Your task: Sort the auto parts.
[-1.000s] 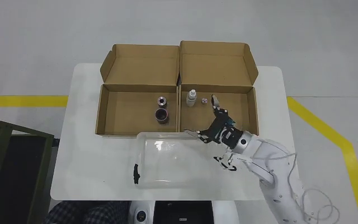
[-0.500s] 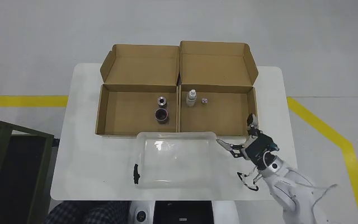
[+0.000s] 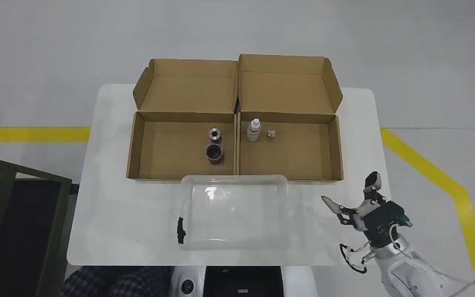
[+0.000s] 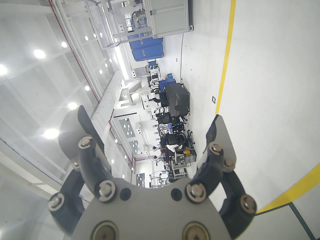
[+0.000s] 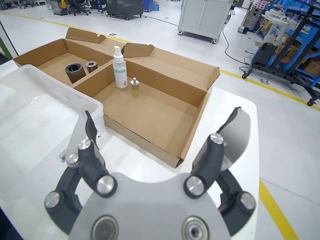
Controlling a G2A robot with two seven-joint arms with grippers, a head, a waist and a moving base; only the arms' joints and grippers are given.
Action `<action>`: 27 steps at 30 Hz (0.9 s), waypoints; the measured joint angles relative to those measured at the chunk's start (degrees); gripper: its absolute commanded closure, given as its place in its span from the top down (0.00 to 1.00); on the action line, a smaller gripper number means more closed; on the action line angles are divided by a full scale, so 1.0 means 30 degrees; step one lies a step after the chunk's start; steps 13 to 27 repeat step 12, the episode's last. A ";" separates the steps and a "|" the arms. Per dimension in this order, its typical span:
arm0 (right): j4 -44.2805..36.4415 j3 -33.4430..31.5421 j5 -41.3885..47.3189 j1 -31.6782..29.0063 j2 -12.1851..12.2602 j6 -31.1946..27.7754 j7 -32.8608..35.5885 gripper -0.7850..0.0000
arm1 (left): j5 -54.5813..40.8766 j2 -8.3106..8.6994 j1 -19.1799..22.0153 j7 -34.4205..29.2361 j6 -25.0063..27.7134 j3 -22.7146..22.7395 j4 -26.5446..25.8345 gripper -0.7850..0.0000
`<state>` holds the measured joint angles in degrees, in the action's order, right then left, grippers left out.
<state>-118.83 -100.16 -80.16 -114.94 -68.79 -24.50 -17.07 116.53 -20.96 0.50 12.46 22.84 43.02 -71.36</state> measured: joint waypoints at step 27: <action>0.0191 -0.0392 0.0395 -0.0476 -0.0018 0.0296 -0.0524 1.00 | 0.0000 0.0000 0.0000 0.0000 0.0000 0.0000 0.0000 1.00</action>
